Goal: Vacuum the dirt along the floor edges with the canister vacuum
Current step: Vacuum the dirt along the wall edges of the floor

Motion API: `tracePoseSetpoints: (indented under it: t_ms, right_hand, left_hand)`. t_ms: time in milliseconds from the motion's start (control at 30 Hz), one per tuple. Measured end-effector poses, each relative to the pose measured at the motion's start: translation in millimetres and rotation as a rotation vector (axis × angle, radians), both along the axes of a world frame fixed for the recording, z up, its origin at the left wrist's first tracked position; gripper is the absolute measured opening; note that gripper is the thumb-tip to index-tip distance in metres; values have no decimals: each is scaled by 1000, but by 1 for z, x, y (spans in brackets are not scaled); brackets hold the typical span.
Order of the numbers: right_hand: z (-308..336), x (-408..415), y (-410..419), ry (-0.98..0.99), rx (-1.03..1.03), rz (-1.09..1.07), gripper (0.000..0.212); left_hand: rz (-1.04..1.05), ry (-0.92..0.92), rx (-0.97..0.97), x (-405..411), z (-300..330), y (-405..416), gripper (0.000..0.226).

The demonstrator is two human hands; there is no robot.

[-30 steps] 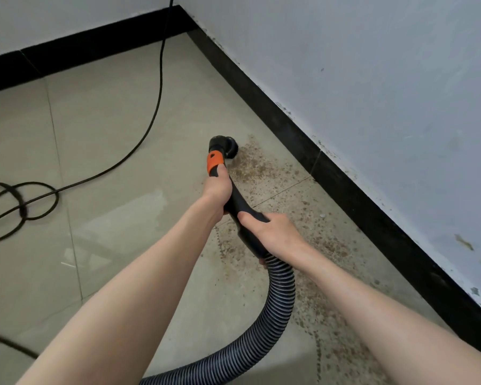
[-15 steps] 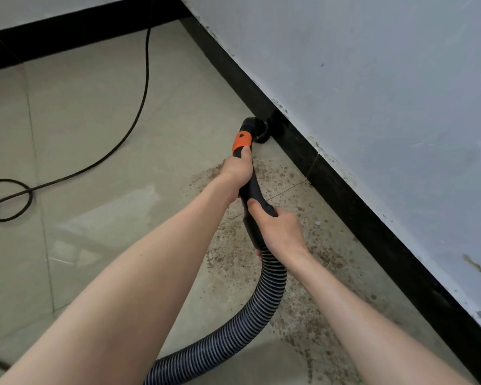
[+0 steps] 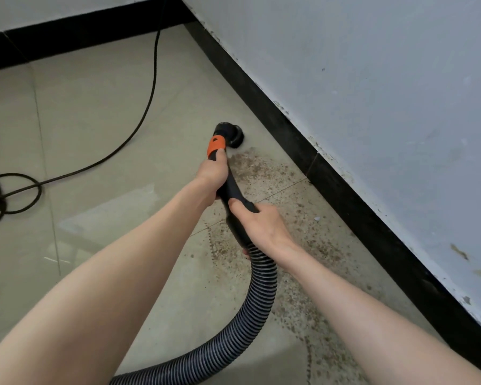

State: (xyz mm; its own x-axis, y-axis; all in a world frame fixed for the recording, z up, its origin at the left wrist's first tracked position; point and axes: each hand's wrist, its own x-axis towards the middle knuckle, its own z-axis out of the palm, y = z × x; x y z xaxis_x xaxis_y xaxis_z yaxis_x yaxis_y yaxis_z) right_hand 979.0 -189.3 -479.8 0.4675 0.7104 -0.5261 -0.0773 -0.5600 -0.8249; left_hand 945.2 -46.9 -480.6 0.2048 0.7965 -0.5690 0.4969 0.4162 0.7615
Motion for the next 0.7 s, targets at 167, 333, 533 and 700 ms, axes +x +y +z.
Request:
tracePoseSetpoints:
  t_ms: [167,333,533,700]
  right_hand:
    - [6,-30,-7,-2,4,182,41]
    - [8,-53,-31,-47,-32,305,40]
    - [16,-47,-51,-36,-49,327,37]
    - [10,-31,-63,-17,-64,202,41]
  left_hand:
    - [178,-12,-56,-60,0,-12,50]
    - [301,-82,-111,-103,-7,-46,48]
    - [289,-71,-106,-98,-5,-69,56]
    - [166,-44,-135,-69,-2,-74,59]
